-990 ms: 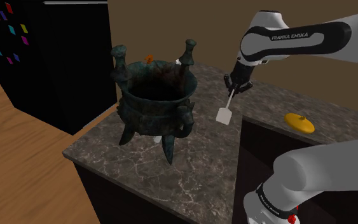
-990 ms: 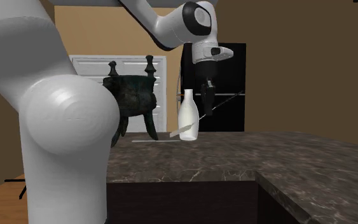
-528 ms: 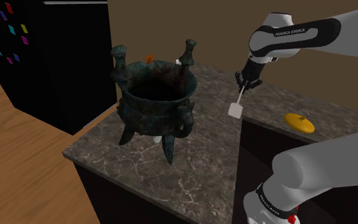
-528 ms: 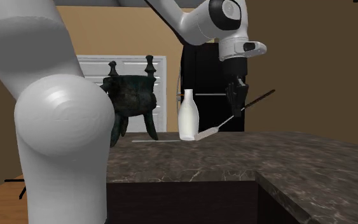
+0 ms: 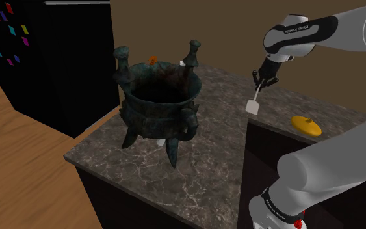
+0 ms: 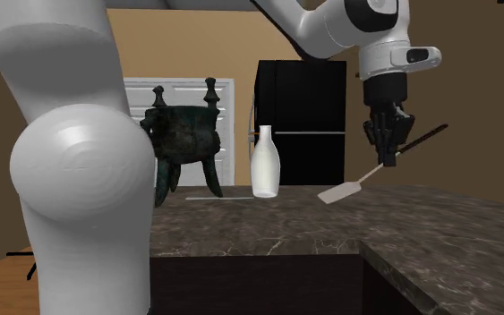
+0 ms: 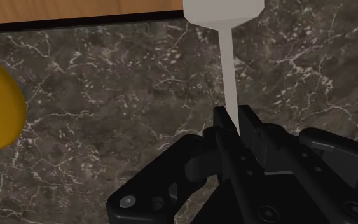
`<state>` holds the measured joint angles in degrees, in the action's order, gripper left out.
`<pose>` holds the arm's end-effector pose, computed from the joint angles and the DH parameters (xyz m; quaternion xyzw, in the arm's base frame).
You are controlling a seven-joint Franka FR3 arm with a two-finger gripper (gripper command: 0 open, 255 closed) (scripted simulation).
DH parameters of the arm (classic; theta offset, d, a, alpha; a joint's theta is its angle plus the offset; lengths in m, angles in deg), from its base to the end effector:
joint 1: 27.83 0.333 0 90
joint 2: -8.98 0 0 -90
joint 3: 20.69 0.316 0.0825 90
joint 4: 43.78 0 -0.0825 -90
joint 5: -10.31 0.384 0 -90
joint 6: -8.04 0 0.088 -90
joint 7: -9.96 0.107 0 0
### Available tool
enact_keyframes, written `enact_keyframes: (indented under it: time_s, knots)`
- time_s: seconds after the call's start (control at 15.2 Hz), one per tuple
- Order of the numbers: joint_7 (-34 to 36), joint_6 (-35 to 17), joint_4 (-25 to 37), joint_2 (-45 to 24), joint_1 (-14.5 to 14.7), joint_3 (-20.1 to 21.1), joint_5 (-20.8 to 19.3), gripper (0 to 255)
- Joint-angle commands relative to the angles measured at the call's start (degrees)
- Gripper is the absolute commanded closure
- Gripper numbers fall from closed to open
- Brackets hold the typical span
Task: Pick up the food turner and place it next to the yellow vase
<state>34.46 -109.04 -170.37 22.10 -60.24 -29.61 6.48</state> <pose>0.3625 -0.3279 0.4796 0.8475 -0.5298 0.0283 0.0169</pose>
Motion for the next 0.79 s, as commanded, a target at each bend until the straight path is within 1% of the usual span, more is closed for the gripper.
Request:
enact_keyframes:
  time_s: [0.0, 0.4, 0.73]
  knots:
    - [-2.83, 0.06, 3.14, -2.99, -0.87, -1.68, 0.30, 255]
    - [-10.77, 1.15, 13.81, -12.55, -3.58, -5.75, 2.73, 255]
    - [-17.16, 3.44, 24.86, -21.65, -6.62, -8.11, 5.99, 255]
